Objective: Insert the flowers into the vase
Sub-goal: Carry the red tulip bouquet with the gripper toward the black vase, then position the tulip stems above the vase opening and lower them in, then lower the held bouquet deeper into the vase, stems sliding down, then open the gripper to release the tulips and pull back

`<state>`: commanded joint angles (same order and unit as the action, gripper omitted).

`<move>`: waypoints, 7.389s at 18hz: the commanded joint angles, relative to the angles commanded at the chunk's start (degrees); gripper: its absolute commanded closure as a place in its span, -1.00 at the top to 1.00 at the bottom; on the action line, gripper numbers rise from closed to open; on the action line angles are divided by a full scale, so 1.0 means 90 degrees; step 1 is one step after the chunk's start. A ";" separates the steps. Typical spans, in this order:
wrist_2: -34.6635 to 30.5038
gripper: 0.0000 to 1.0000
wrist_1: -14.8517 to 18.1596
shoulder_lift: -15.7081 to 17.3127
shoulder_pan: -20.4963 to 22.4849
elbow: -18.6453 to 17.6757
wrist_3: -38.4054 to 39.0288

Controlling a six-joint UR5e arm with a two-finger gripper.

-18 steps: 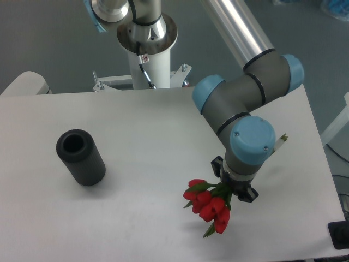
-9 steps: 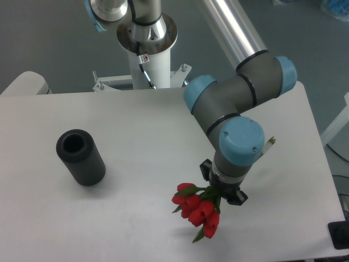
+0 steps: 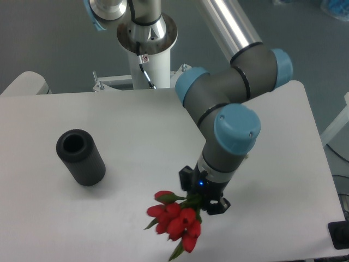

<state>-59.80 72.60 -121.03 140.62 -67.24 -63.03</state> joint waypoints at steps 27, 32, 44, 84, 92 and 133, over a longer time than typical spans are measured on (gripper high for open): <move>0.5364 -1.00 -0.1182 0.1835 0.0020 -0.2616 0.0325; 0.5852 -1.00 -0.1211 0.2119 0.0029 -0.3280 -0.0232; 0.6712 -0.98 -0.1211 0.2842 0.0010 -0.4443 -0.1288; 0.6625 -0.90 -0.1397 0.2159 -0.0175 -0.5976 -0.4109; 0.6615 -0.84 -0.1397 0.2003 -0.0263 -0.6054 -0.4353; 0.6537 0.61 -0.1377 0.1738 -0.0147 -0.6230 -0.4520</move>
<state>-0.97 60.21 -105.38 139.30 -123.31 -103.71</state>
